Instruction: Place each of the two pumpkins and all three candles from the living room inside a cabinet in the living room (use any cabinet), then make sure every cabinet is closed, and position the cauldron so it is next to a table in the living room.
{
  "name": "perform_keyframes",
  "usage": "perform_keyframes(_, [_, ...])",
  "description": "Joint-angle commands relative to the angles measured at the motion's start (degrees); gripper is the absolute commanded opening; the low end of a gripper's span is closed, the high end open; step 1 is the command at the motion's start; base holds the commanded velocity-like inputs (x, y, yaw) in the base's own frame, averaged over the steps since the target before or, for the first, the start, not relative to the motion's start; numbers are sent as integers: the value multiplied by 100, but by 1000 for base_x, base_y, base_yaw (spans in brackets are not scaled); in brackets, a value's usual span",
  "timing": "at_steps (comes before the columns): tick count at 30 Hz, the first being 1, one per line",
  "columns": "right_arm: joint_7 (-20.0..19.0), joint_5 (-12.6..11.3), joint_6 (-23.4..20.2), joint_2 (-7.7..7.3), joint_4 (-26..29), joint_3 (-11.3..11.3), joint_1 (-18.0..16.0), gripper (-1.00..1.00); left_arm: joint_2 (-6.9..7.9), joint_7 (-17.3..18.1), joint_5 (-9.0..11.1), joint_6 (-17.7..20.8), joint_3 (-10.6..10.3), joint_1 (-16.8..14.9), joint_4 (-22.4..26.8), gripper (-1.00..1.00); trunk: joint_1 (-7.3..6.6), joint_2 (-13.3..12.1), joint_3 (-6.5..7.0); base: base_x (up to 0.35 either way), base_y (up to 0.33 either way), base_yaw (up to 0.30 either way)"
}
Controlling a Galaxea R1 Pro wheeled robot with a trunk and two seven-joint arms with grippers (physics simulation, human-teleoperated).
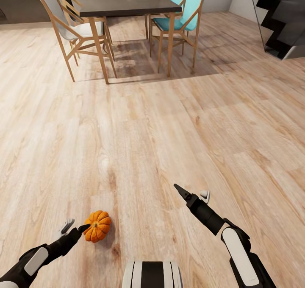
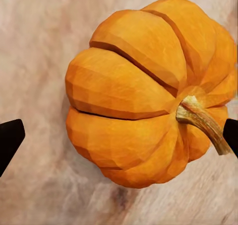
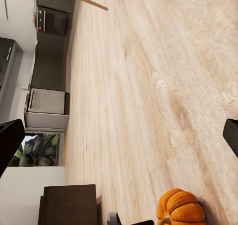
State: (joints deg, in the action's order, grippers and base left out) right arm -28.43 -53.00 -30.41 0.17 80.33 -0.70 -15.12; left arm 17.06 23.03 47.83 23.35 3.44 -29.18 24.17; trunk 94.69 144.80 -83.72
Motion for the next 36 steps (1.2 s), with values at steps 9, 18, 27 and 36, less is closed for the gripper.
perform_keyframes(9, [4,0,0,0,0,0,0,100,-1,15,-2,2,-1,0,0,100,10,5,-89,0,0,0])
perform_keyframes(18, [4,0,8,17,0,0,0,100,5,17,4,3,3,0,0,100,21,11,-177,0,0,0])
perform_keyframes(27, [4,8,9,27,-80,0,0,100,15,18,6,10,8,0,0,100,21,11,-177,1,0,0])
perform_keyframes(36, [4,17,10,23,-84,0,0,100,16,17,7,12,41,0,0,100,21,11,-177,37,-22,0])
